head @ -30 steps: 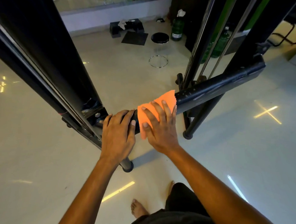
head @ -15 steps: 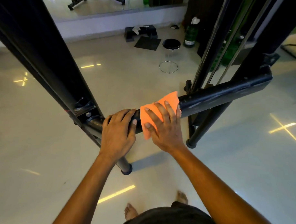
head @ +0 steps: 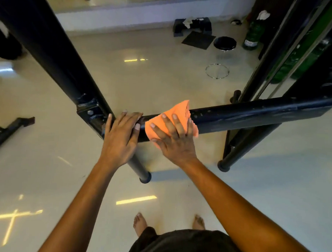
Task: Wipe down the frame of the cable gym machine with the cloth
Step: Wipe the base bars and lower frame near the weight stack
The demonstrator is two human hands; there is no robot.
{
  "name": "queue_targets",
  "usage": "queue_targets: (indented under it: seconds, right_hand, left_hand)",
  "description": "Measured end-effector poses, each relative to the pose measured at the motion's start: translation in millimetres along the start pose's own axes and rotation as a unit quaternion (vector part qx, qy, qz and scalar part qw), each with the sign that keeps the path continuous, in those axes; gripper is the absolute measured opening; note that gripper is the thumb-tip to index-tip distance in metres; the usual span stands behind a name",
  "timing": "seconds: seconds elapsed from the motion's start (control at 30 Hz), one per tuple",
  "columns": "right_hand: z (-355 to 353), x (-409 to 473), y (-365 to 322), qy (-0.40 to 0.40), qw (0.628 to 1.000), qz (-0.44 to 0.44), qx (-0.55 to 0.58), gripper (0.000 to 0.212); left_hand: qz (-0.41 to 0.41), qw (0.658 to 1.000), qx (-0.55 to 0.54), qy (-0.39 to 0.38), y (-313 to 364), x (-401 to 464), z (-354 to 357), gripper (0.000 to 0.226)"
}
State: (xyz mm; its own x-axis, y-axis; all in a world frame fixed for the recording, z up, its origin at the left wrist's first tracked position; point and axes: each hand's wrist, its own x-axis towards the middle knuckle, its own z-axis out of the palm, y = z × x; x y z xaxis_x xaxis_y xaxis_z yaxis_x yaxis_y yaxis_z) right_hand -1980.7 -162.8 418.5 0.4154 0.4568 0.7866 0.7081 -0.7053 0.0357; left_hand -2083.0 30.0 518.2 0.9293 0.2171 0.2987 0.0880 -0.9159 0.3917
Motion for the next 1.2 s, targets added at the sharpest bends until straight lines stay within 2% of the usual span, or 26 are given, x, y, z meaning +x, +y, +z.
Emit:
queue_targets:
  seconds: [0.07, 0.13, 0.23, 0.3, 0.37, 0.5, 0.53, 0.6, 0.67, 0.73, 0.8, 0.93, 0.97, 1.03, 1.1, 1.13, 1.2]
  right_hand:
    - [-2, -16, 24, 0.003, 1.0, -0.014, -0.008, 0.067]
    - [-1, -20, 23, -0.014, 1.0, 0.023, 0.003, 0.072]
    - [3, -7, -22, -0.031, 0.989, 0.135, 0.043, 0.067]
    - [7, 3, -50, -0.043, 0.984, 0.163, 0.057, 0.066]
    - [6, 5, -51, -0.036, 0.986, 0.155, 0.056, 0.069]
    - [-5, -15, 18, -0.022, 1.0, 0.008, -0.012, 0.07]
    - [-9, -18, 32, -0.033, 0.999, 0.0, -0.016, 0.07]
    - [-12, -18, 33, -0.051, 0.997, 0.057, -0.009, 0.071]
    - [-8, -7, -3, -0.053, 0.986, 0.16, 0.002, 0.072]
    - [-1, 5, -47, -0.054, 0.974, 0.221, 0.012, 0.073]
    - [-1, 11, -62, -0.059, 0.975, 0.213, 0.02, 0.07]
    - [-21, -9, -3, -0.078, 0.993, 0.075, -0.036, 0.065]
    - [-29, -12, 14, -0.092, 0.992, 0.069, -0.051, 0.065]
    - [-41, -11, 30, -0.108, 0.984, 0.13, -0.058, 0.065]
    - [-45, 3, 18, -0.101, 0.97, 0.217, -0.044, 0.06]
    - [-43, 9, 7, -0.104, 0.965, 0.237, -0.035, 0.058]
    - [-39, 17, -12, -0.108, 0.971, 0.215, -0.008, 0.056]
  left_hand:
    - [-0.022, 0.999, 0.035, 0.009, 0, -9, 1, 0.047]
    - [-0.024, 0.998, 0.059, 0.013, -2, -14, 3, 0.049]
    - [-0.018, 0.996, 0.079, 0.021, -4, -19, 4, 0.05]
    - [-0.009, 0.996, 0.083, 0.022, -4, -23, 4, 0.052]
    - [-0.003, 0.996, 0.088, 0.025, -4, -24, 4, 0.054]
    - [0.013, 0.993, 0.114, 0.026, -1, -24, 5, 0.067]
    - [0.013, 0.993, 0.116, 0.026, 0, -25, 6, 0.07]
    - [0.013, 0.994, 0.106, 0.032, 0, -25, 7, 0.069]
    - [0.016, 0.994, 0.098, 0.04, -2, -23, 8, 0.064]
    - [0.025, 0.995, 0.092, 0.039, -4, -21, 8, 0.061]
    - [0.045, 0.995, 0.085, 0.033, -6, -19, 9, 0.06]
    - [0.083, 0.994, 0.067, 0.012, -4, -10, 10, 0.059]
    - [0.092, 0.993, 0.067, 0.009, -2, -8, 11, 0.06]
    - [0.105, 0.992, 0.071, 0.005, 3, -6, 14, 0.059]
    - [0.107, 0.992, 0.061, 0.004, 10, -3, 18, 0.059]
    - [0.108, 0.993, 0.054, 0.004, 15, -1, 21, 0.059]
    - [0.11, 0.993, 0.046, 0.004, 24, 1, 26, 0.056]
